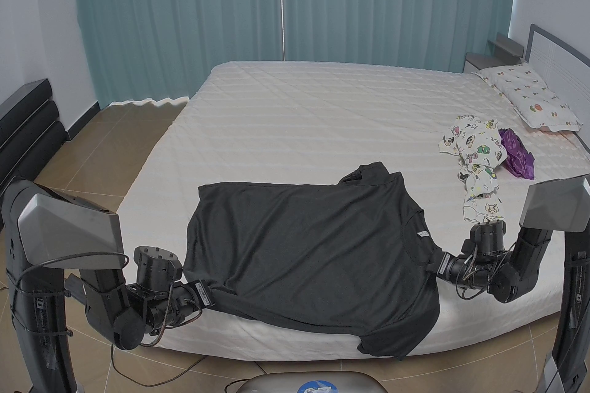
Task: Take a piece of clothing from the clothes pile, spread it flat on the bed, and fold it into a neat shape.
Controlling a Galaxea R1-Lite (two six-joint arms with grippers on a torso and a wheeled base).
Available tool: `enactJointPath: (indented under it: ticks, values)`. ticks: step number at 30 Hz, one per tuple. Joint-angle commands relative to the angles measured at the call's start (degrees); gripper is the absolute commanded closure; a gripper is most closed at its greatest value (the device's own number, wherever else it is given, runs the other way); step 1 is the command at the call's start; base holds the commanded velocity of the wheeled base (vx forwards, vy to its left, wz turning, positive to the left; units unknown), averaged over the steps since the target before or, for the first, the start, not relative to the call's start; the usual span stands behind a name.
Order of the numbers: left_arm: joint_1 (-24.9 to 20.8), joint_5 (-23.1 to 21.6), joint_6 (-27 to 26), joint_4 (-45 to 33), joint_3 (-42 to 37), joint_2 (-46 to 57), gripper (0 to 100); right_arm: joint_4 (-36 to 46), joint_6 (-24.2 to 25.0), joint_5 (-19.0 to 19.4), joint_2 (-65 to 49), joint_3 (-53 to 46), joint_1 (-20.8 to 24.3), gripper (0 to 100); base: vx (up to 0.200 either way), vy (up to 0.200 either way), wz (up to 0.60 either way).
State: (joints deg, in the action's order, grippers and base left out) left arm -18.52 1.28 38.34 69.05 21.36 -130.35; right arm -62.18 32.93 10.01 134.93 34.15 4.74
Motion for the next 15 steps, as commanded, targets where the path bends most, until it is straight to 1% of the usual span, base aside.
enactJointPath:
  ticks: [1,6,13,14,15]
  values:
    - [0.76,-0.66,0.33,0.03,-0.79,-0.25,100,-0.13,-0.32,0.36,-0.54,5.14,-2.46,100,0.000,0.000,0.00]
    - [0.76,-1.63,0.33,0.03,-1.14,-0.34,100,0.05,-0.32,0.63,0.16,9.18,-2.46,100,0.000,0.000,0.00]
    - [0.68,-2.16,2.18,0.03,-0.44,-0.69,100,-0.13,-0.23,0.45,3.50,16.39,-2.02,100,0.000,0.000,0.00]
    - [0.68,-2.33,2.27,0.03,-0.44,-0.69,100,-0.22,-0.23,0.45,3.68,16.83,-1.93,0,0.000,0.000,0.00]
    - [0.68,-2.77,2.35,0.03,-0.44,-0.87,100,-0.75,-0.14,0.27,4.47,17.97,-1.75,0,0.000,0.000,0.00]
